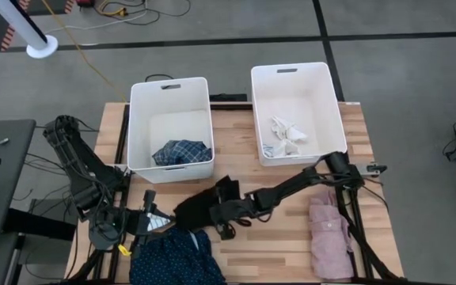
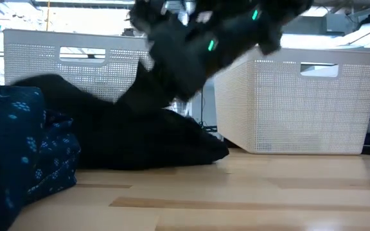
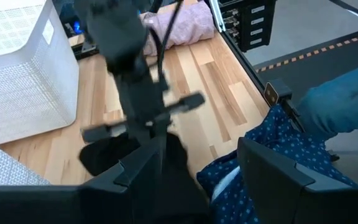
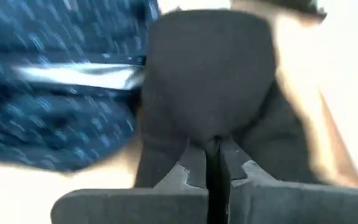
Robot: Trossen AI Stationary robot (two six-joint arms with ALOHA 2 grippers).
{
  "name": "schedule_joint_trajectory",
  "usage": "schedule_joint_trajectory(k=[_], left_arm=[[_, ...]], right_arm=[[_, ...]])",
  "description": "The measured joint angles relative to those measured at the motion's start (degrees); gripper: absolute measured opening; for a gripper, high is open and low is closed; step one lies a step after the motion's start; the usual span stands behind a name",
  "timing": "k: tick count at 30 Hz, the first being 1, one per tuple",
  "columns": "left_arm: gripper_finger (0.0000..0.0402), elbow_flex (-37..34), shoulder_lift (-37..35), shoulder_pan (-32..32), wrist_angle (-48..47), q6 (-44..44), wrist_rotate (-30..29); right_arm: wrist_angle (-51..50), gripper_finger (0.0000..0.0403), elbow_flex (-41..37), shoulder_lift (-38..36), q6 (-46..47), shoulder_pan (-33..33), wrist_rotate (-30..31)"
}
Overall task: Sort clothes
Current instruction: Put the black clothes into the left bin
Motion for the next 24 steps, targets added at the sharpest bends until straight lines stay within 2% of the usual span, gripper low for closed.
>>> schedule_joint_trajectory(k=[6,11,20,24], left_arm=[[0.0204,0.0,0.0,0.0,0.26,0.14,-1.33],[0.0204,0.0,0.02,0.0,1.7,2.02,-4.85],[0.0204,0.0,0.02,0.0,10.04,11.07,-13.62],[0.0205,0.02,0.38,0.36,13.84,15.19,-14.43]], right_arm=[[-2.33,0.0006,0.11,-7.96,-4.66,2.42,1.5],[-4.03,0.0006,0.18,-14.5,-6.44,3.68,2.19],[-8.93,0.0006,0.31,-24.73,-10.48,5.39,10.09],[-9.89,0.0006,0.33,-27.07,-10.96,5.35,11.03]])
